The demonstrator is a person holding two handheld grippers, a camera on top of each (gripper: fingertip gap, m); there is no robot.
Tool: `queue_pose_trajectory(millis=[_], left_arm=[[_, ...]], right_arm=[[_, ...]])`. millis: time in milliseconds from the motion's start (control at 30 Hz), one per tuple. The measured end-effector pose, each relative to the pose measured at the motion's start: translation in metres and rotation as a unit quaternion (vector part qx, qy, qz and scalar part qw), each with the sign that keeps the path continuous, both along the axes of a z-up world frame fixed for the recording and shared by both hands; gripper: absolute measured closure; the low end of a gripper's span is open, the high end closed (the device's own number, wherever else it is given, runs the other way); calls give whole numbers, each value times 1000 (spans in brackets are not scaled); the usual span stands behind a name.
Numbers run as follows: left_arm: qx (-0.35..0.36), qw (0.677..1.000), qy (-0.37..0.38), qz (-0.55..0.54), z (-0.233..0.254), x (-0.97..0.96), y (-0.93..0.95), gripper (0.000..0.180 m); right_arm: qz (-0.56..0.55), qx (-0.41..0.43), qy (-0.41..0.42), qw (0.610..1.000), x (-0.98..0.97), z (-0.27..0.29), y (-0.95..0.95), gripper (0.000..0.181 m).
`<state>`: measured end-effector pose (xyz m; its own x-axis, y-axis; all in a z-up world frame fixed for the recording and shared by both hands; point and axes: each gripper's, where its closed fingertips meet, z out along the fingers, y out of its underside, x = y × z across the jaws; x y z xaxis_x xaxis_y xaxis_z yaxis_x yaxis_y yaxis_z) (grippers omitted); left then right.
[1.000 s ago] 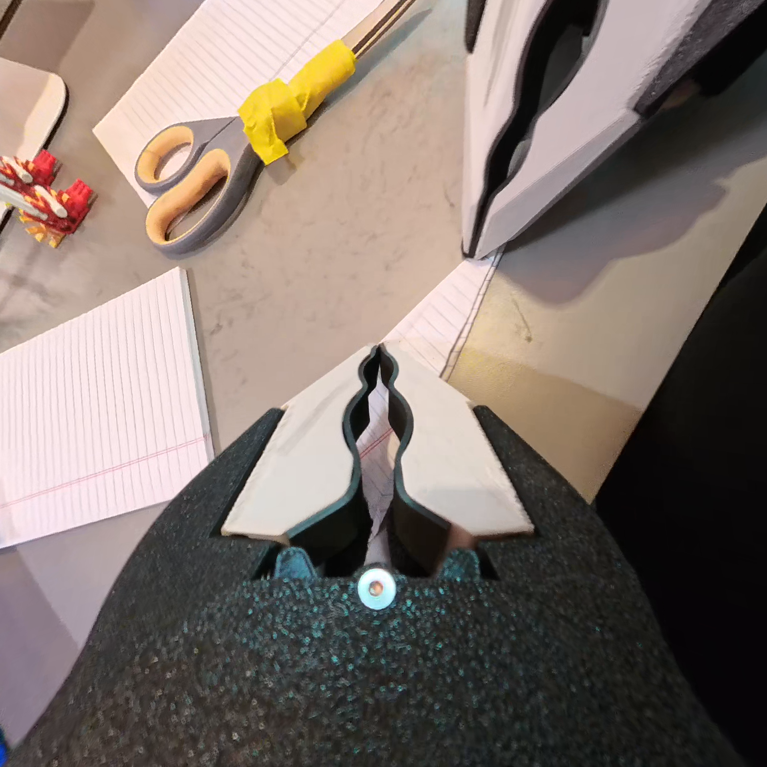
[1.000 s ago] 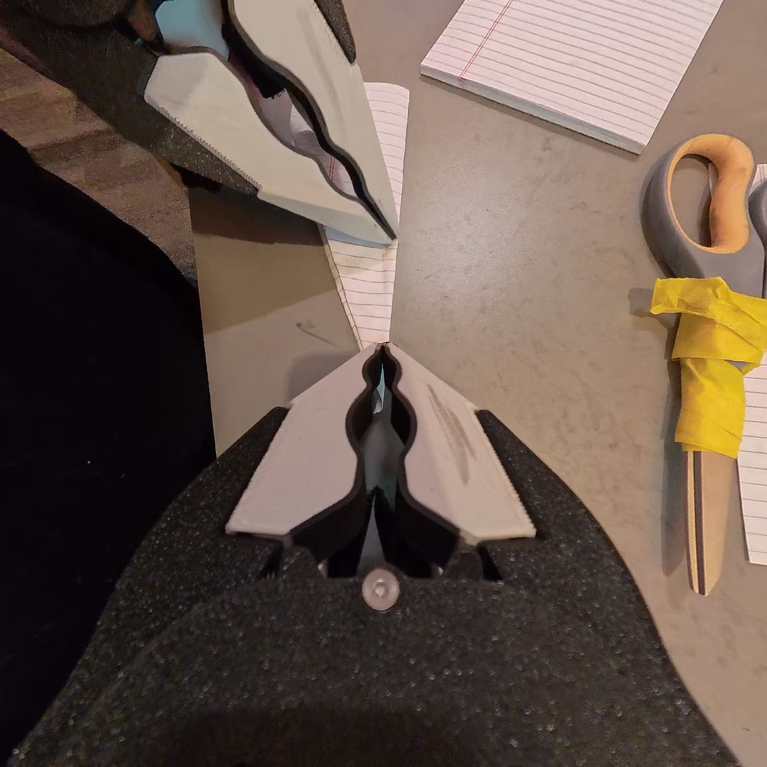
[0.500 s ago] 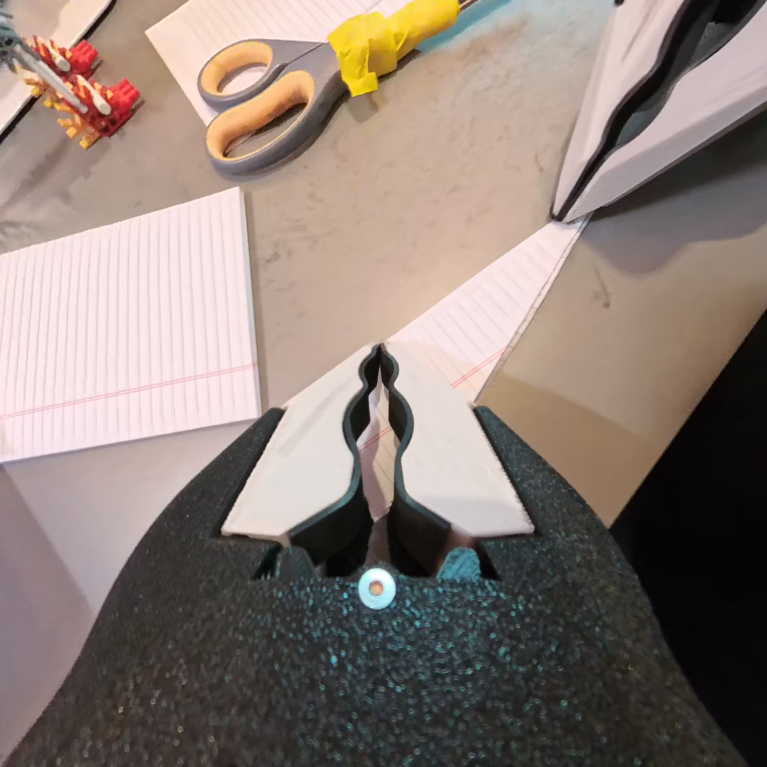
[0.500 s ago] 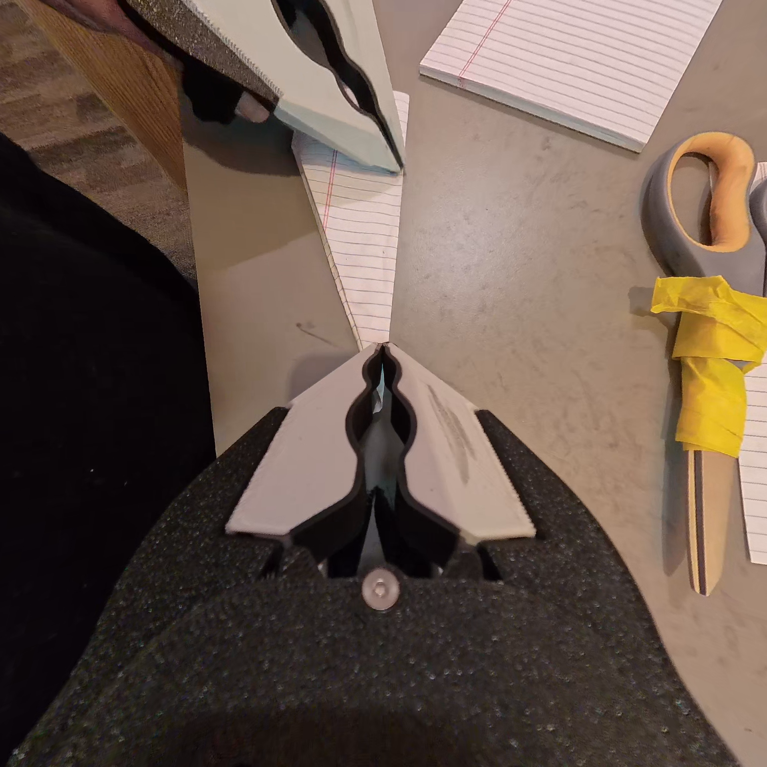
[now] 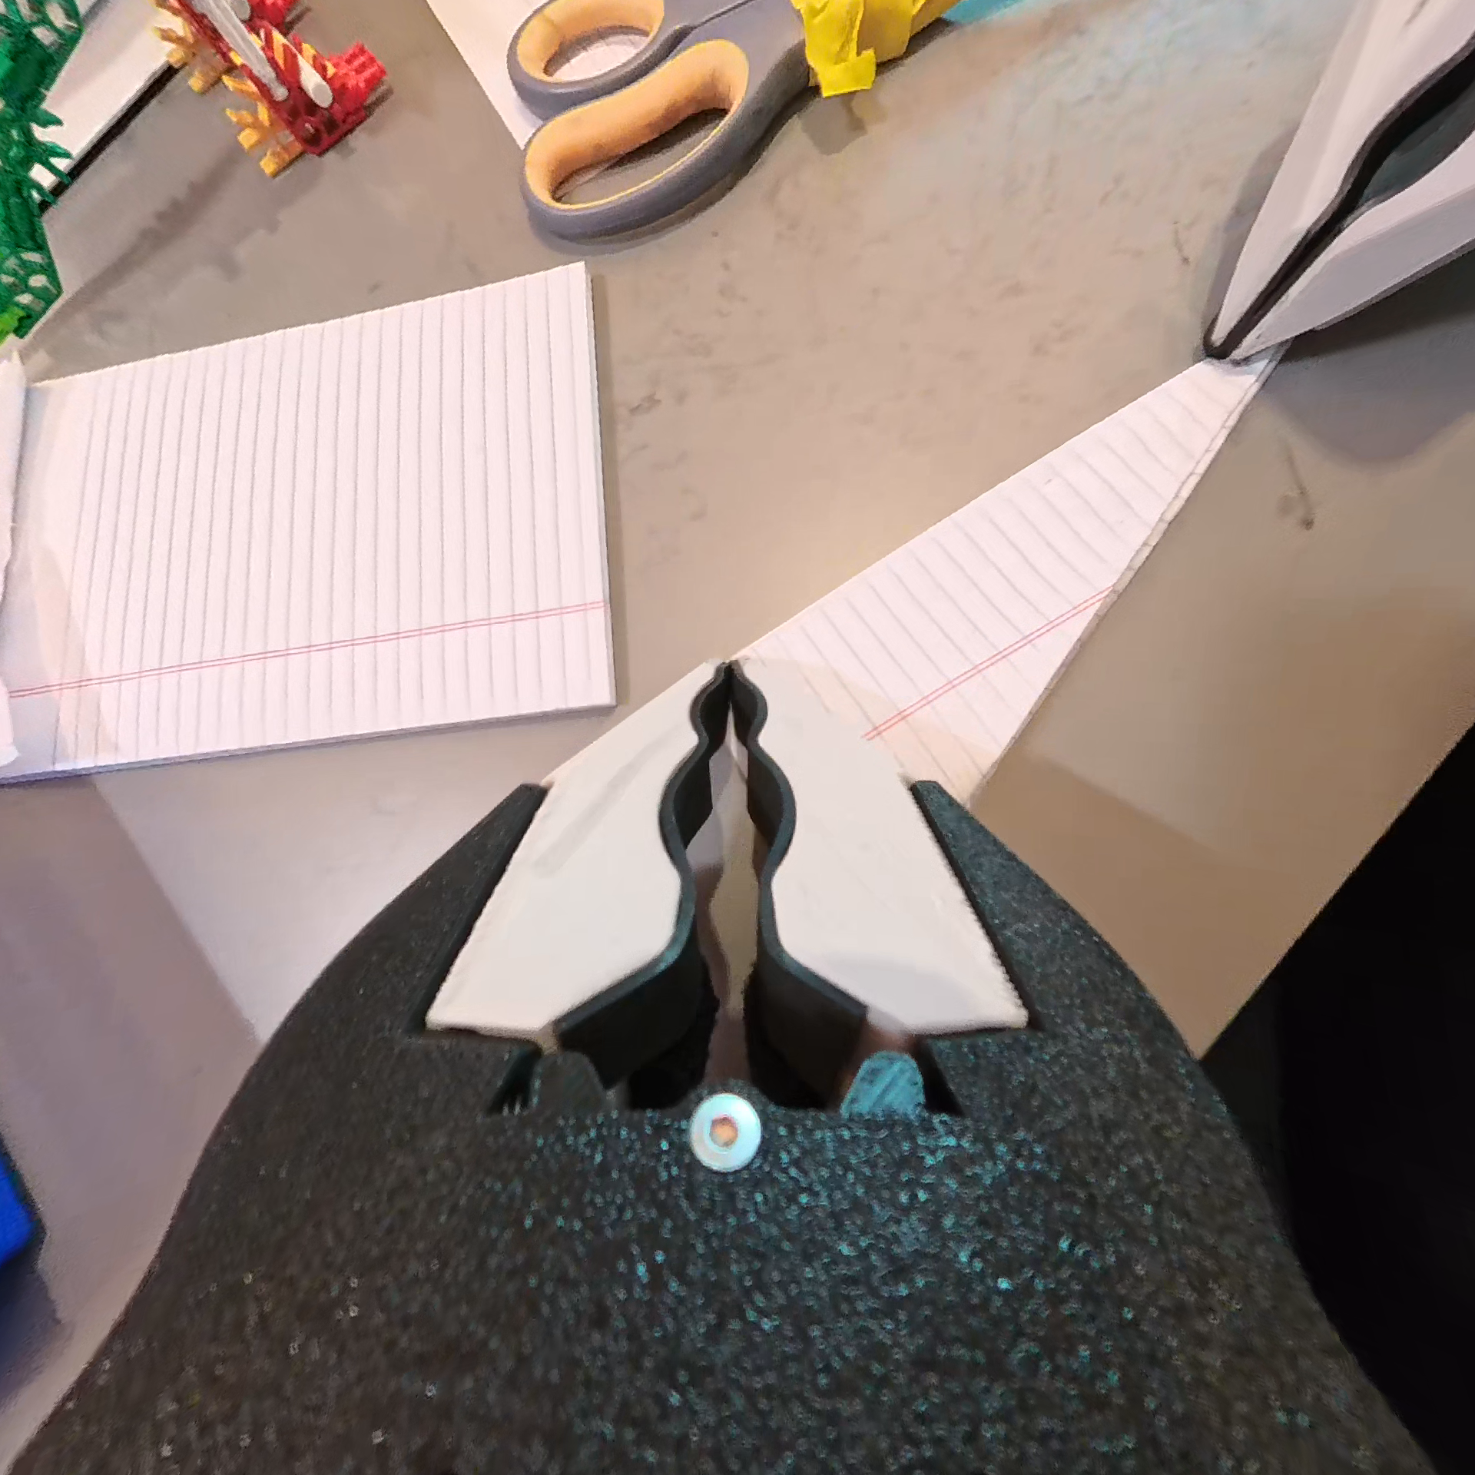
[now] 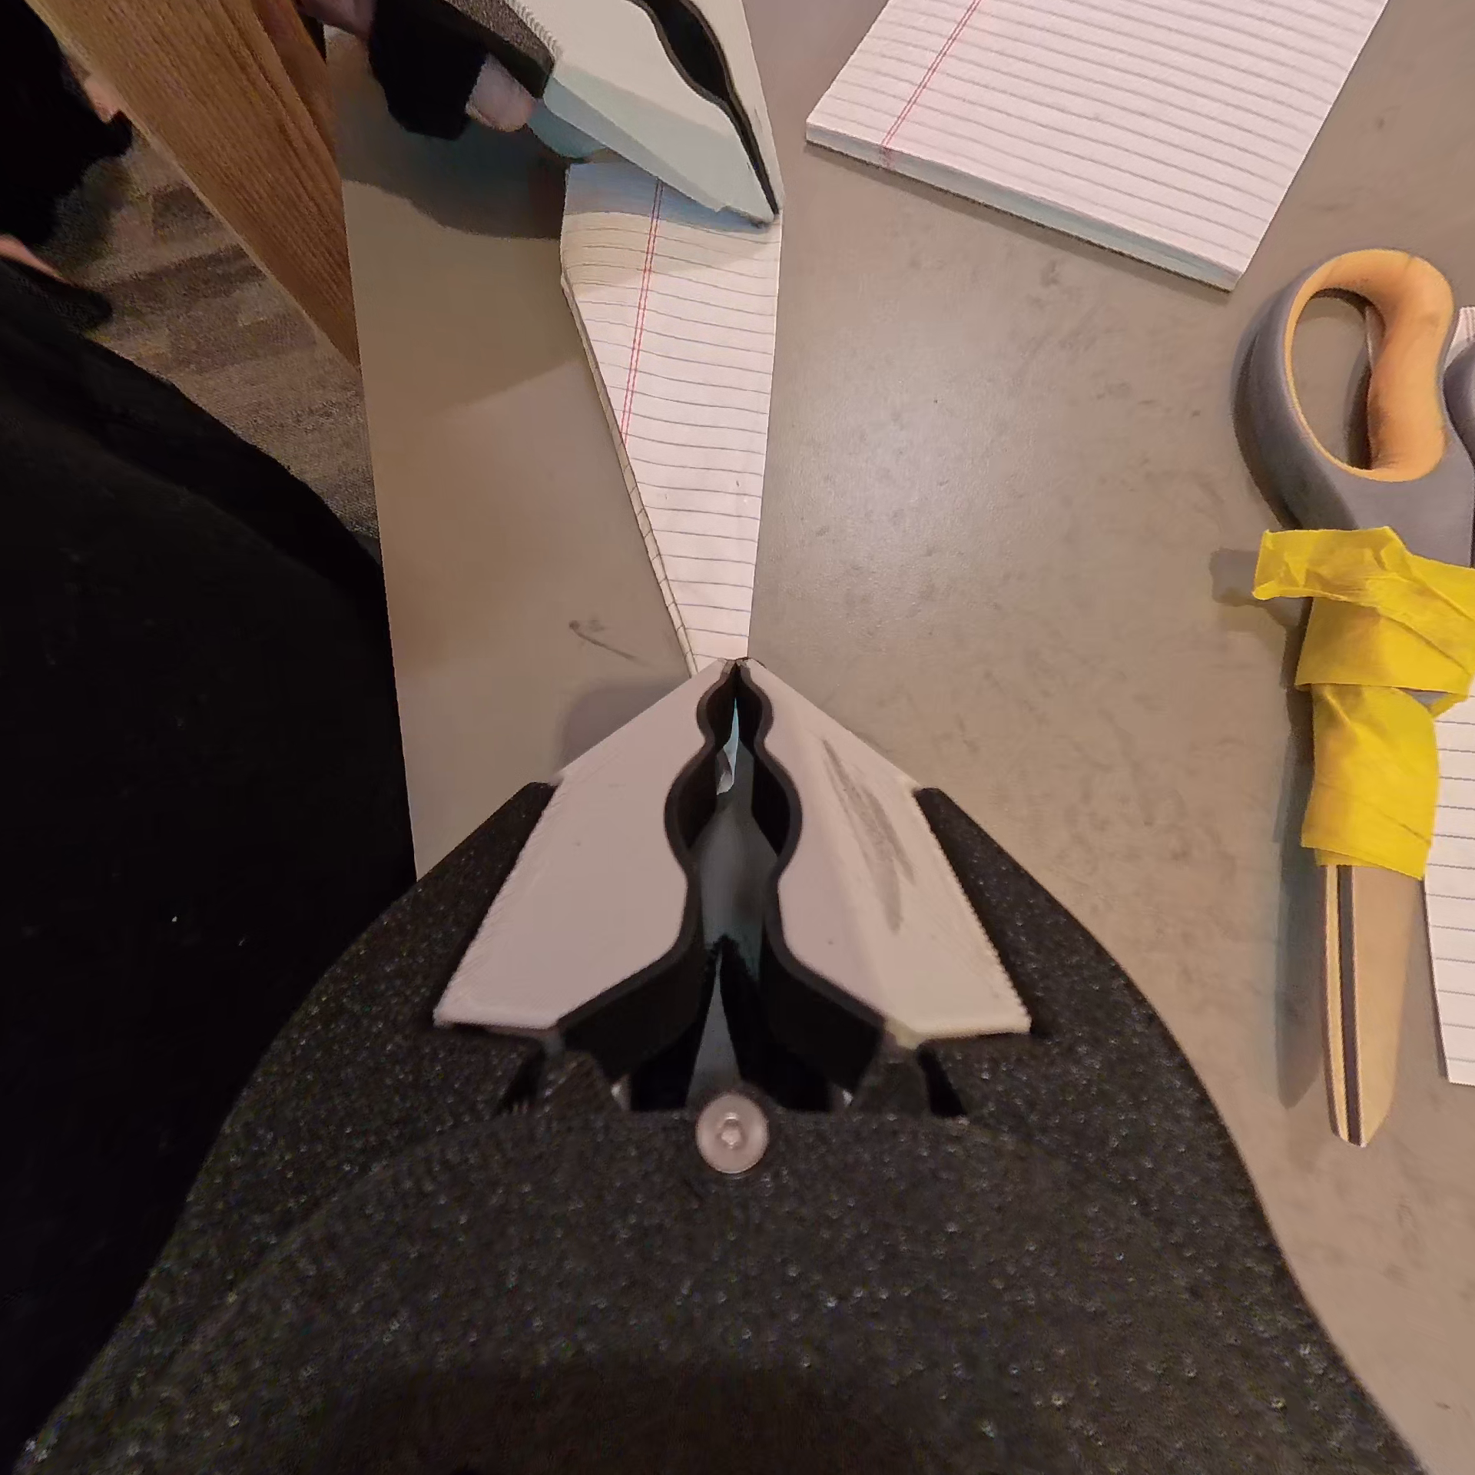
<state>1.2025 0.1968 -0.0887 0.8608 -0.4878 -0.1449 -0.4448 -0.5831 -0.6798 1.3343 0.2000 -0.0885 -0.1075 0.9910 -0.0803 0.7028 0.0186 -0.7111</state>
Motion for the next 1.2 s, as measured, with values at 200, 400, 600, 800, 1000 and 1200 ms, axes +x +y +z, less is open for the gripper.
queue_pose_trajectory(millis=[200,400,600,800,1000,1200], left_arm=[[-5,999,26,35,0,-24,-1,180],[11,1000,20,16,27,12,-16,180],[-10,999,36,6,8,69,-16,180],[-34,999,34,4,0,62,-3,180],[-42,996,18,-82,0,71,9,180],[-36,984,22,-171,0,71,15,180]], right_arm=[[-1,-3,0,1000,0,0,0,181],[-24,-12,0,1000,4,1,1,181],[-61,-21,-2,998,8,1,0,181],[-63,-79,-10,995,13,1,-23,181],[-28,-143,11,989,8,14,-35,173],[10,-78,-2,997,-14,4,-20,181]])
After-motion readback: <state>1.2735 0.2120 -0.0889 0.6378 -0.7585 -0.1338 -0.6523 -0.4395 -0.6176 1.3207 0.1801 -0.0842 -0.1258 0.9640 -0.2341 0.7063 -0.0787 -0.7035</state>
